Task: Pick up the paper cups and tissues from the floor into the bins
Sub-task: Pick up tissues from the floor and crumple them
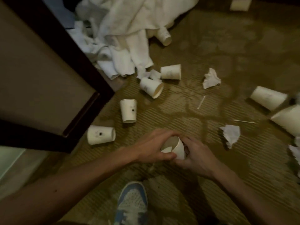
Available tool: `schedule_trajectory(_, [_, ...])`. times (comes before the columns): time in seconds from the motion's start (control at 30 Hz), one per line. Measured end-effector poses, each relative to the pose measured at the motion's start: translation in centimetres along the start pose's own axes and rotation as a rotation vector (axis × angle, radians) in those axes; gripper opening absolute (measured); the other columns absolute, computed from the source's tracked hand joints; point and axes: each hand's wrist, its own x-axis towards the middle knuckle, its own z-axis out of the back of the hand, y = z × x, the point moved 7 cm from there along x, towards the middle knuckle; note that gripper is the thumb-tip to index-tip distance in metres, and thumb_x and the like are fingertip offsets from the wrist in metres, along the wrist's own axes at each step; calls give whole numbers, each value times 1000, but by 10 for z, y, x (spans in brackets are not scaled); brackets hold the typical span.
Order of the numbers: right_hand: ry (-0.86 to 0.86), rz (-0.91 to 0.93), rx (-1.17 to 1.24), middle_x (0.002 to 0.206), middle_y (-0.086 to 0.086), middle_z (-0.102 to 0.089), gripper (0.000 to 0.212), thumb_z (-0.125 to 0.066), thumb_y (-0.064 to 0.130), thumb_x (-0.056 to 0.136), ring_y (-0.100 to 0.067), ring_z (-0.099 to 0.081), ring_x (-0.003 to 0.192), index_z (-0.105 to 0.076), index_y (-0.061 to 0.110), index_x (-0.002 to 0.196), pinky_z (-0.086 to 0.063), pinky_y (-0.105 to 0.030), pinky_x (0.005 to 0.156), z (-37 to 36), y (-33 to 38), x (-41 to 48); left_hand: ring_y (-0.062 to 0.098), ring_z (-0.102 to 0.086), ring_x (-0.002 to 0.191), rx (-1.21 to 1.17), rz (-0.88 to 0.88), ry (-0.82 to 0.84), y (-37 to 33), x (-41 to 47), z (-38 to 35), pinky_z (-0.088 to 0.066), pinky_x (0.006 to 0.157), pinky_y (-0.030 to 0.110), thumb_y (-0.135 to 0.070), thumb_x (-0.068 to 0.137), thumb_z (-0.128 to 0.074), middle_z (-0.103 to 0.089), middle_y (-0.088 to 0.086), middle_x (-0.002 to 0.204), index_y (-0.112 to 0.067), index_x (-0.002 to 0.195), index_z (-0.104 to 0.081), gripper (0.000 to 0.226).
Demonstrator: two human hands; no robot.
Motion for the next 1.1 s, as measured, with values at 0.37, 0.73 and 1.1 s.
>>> schedule_trajectory(0.37, [-28,62,91,95,30,-46,64,-72,70,63,12,-47,87,-53,41,117,-32,-11,61,-19,51,32,20,-38,137,417,504,-88,152,-99,74,-26,116,40,-77,62,-71,-39,3,150,-19,152,-20,118])
schedule_trajectory(0.73, [-27,-9,160,94,24,-52,58,-74,69,60,9,-50,87,-53,43,107,-35,-14,59,-21,34,39,9,-63,85,64,739,-228,203,-117,56,-52,73,32,-72,52,-76,-67,-13,96,-34,98,-61,62])
schedule_trajectory(1.1, [-90,-88,309,104,21,-57,63,-79,62,63,1,-56,87,-57,37,117,-43,-17,63,-9,12,50,16,-28,143,-299,542,-320,147,-26,113,-33,113,50,-74,41,-78,-20,-13,160,-30,130,-58,101])
